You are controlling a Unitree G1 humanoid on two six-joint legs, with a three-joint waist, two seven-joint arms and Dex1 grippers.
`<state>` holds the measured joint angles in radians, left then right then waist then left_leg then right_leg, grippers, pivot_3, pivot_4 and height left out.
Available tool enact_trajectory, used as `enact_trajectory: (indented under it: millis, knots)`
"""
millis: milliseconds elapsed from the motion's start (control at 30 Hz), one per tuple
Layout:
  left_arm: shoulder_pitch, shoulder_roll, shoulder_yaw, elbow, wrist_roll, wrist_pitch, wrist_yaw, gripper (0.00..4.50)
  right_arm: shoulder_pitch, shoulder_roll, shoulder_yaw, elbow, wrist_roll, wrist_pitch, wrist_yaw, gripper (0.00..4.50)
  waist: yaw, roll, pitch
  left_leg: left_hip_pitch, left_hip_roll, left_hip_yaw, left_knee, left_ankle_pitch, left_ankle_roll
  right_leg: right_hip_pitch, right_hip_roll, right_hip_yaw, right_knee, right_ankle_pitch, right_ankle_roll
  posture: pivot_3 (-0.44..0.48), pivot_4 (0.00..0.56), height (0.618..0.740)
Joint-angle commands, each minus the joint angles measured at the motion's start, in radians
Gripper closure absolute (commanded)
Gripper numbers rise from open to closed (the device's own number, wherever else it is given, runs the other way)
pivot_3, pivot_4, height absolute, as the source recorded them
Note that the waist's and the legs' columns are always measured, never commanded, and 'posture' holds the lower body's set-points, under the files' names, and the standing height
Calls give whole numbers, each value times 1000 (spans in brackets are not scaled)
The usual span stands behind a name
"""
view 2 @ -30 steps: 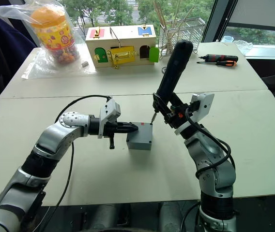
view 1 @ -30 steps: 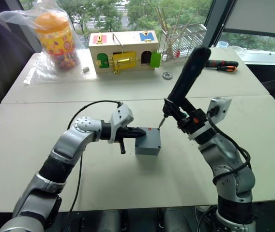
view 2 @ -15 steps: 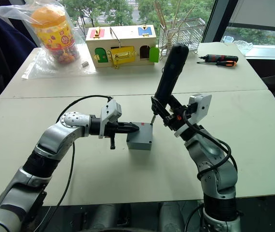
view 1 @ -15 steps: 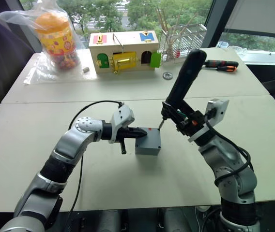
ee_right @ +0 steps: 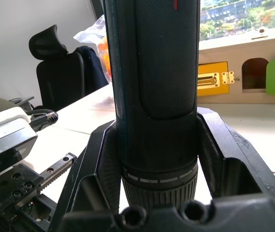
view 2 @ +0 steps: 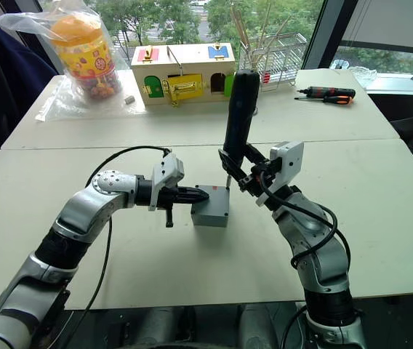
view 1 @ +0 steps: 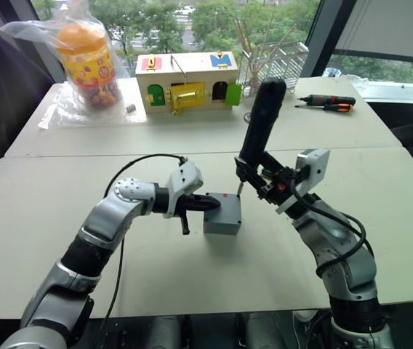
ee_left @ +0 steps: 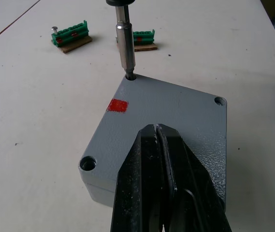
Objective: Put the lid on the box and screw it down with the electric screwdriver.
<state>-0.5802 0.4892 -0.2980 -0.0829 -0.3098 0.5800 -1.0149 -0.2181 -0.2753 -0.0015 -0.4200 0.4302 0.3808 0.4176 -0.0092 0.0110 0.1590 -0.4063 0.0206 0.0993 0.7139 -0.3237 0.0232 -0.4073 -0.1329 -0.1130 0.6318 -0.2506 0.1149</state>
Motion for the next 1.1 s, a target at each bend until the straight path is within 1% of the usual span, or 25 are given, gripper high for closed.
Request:
enact_trajectory:
  millis: [33, 200, 1100]
  knots:
    - [17, 7, -7, -16, 10, 5, 1, 4500, 42, -1, 47, 63, -33, 17, 10, 2749, 0, -1, -3, 0, 0, 0, 0, 0, 0, 0, 0, 0, 0, 0, 0, 0, 150, 711]
    - [20, 9, -4, -14, 13, 2, 2, 4500, 57, -3, 52, 79, -40, -8, 21, 2749, 0, -5, -8, 1, 2, 0, 0, 0, 0, 1, 0, 0, 0, 0, 0, 0, 150, 711]
    - [31, 2, -16, -8, 30, -21, -8, 4500, 86, -9, 47, 117, -51, -39, 19, 2749, 0, -6, -12, 2, 4, 0, 0, -1, 1, 3, 0, 0, -1, 0, 0, 0, 150, 711]
